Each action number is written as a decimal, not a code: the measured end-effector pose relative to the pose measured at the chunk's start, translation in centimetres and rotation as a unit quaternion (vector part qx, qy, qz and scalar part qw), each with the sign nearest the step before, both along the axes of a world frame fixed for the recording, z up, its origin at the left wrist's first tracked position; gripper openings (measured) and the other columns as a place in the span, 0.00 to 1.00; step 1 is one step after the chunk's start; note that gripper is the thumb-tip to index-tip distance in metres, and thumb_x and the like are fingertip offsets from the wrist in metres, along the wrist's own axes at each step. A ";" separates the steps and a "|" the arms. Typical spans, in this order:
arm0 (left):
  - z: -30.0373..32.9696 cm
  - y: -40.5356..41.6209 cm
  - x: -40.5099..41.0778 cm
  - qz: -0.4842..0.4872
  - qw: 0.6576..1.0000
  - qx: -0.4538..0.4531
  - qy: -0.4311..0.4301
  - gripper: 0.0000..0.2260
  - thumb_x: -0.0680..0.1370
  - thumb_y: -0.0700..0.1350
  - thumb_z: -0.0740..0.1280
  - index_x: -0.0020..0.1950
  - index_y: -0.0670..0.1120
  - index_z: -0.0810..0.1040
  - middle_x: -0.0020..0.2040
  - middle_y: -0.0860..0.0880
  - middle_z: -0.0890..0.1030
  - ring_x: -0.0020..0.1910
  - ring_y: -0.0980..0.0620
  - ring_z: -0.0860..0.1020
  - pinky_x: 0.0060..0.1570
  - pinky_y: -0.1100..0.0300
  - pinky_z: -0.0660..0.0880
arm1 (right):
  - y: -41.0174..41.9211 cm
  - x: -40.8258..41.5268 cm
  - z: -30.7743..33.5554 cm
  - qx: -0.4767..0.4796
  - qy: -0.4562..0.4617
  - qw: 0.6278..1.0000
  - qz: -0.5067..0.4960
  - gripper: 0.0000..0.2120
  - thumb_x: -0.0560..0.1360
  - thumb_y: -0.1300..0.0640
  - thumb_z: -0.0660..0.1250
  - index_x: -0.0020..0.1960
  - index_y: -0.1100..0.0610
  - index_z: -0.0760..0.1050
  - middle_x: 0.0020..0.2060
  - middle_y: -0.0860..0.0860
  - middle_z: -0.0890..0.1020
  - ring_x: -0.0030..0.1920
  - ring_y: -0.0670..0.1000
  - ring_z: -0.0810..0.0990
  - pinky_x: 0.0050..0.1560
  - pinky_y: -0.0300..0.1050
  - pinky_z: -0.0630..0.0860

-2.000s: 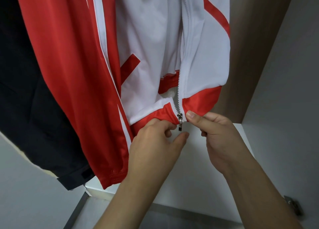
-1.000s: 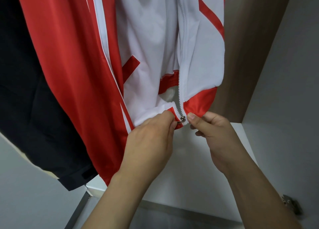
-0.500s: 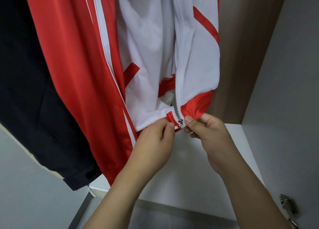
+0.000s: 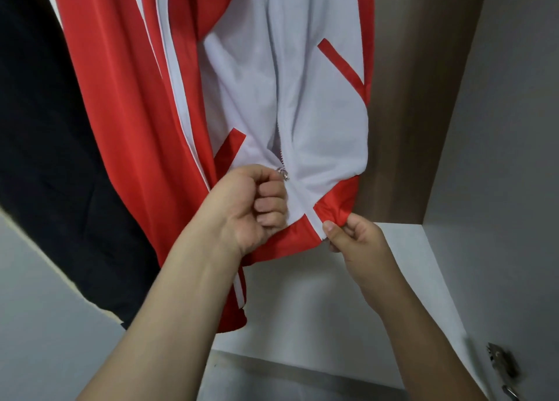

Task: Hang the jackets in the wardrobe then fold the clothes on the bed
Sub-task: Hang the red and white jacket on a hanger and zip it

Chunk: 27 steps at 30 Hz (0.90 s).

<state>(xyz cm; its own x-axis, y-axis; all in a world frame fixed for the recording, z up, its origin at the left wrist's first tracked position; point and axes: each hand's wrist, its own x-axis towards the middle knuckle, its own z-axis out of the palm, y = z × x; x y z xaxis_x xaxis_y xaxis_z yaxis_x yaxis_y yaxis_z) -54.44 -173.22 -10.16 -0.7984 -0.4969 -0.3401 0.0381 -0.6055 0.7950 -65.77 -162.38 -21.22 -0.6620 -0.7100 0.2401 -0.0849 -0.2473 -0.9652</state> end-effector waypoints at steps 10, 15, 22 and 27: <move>2.0 2.4 -2.6 0.078 0.963 -0.246 -0.073 0.13 0.79 0.39 0.55 0.35 0.48 0.66 0.22 0.54 0.62 0.18 0.58 0.55 0.17 0.68 0.51 | -0.2 -0.6 -0.4 0.038 -0.125 0.991 -0.041 0.06 0.77 0.62 0.67 0.42 0.56 0.79 0.28 0.43 0.78 0.27 0.41 0.72 0.32 0.31 0.70; 2.6 3.4 -3.6 0.029 0.929 -0.338 -0.148 0.12 0.78 0.40 0.58 0.35 0.48 0.69 0.21 0.54 0.65 0.17 0.56 0.57 0.19 0.70 0.54 | -0.9 -0.4 1.2 0.262 0.085 0.926 -0.257 0.26 0.71 0.46 0.73 0.64 0.56 0.71 0.60 0.53 0.73 0.61 0.57 0.71 0.63 0.53 0.68; 6.6 2.1 -4.9 0.020 0.931 -0.328 -0.161 0.11 0.80 0.39 0.56 0.38 0.46 0.70 0.21 0.52 0.67 0.15 0.57 0.59 0.18 0.71 0.55 | -3.5 -2.0 7.8 0.204 0.296 0.915 -0.185 0.07 0.75 0.49 0.64 0.52 0.46 0.78 0.46 0.42 0.79 0.54 0.49 0.72 0.56 0.46 0.62; 9.4 1.7 -6.3 0.016 0.929 -0.336 -0.152 0.11 0.77 0.36 0.55 0.37 0.46 0.69 0.21 0.51 0.64 0.15 0.56 0.57 0.19 0.72 0.54 | -5.1 -3.9 9.7 0.190 0.327 0.915 -0.142 0.03 0.74 0.60 0.63 0.44 0.53 0.72 0.40 0.45 0.73 0.49 0.54 0.76 0.50 0.51 0.72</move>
